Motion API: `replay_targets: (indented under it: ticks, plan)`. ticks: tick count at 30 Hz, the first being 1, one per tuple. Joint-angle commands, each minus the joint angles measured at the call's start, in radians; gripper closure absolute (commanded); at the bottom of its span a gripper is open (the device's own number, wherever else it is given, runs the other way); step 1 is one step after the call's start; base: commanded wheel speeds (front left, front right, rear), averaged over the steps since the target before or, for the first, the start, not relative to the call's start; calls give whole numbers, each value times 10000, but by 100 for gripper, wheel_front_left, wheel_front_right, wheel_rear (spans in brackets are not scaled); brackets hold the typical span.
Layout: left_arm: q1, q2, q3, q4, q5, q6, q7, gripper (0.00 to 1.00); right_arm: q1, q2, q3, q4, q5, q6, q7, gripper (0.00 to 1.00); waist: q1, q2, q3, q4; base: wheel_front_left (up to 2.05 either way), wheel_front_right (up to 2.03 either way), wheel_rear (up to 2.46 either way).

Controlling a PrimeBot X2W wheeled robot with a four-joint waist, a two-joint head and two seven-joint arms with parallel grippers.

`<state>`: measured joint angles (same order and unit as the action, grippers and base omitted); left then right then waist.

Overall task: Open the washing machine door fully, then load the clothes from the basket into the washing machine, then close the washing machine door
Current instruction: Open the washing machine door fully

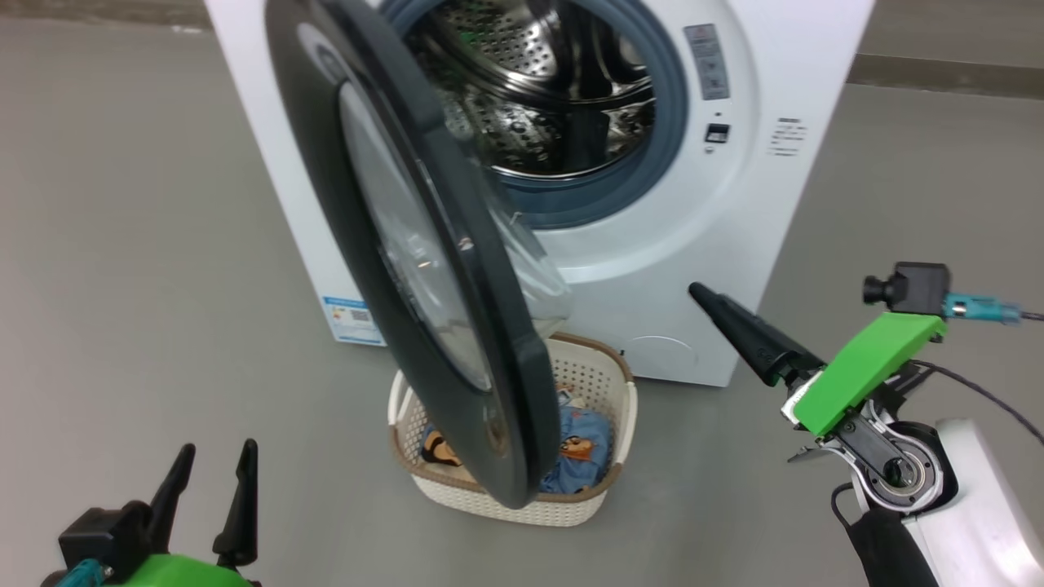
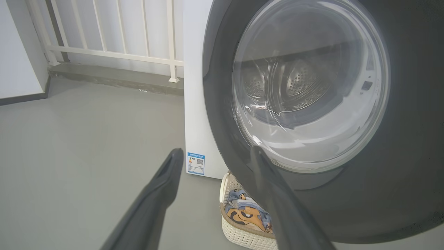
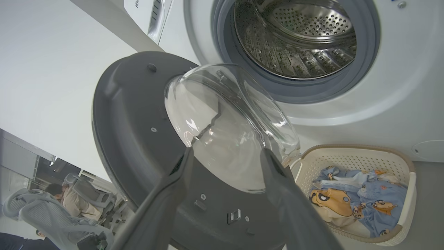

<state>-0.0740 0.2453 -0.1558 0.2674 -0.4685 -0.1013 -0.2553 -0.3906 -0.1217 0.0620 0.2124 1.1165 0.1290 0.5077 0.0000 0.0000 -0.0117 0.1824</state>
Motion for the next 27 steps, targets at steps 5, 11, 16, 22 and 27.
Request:
replay_targets:
  ticks: [5, 11, 16, 22, 27]
  plan:
    - [-67, 184, 476, -385, 74, 92, -60, 0, 529, -390, 627, -1030, -953, 17, -2052, 0, 0, 0, -82, -856, 0, 0, 0]
    - [43, 67, 616, -522, 133, 129, -62, 0, 1268, -588, 773, -1343, -1746, 17, -3830, 0, 0, 0, -104, -1280, 0, 0, 0]
    - [148, -74, 693, -612, 212, 128, -63, 0, 1963, -755, 757, -1398, -2955, 17, -5107, 0, 0, 0, -77, -1454, 0, 0, 0]
    - [259, -170, 831, -708, 344, 83, -63, 0, 2607, -890, 732, -1001, -4314, 17, -6274, 0, 0, 0, -41, -1591, 0, 0, 0]
    - [306, -201, 979, -794, 487, 41, -64, 0, 2868, -953, 598, -359, -5430, 17, -7106, 0, 0, 0, -59, -1694, 0, 0, 0]
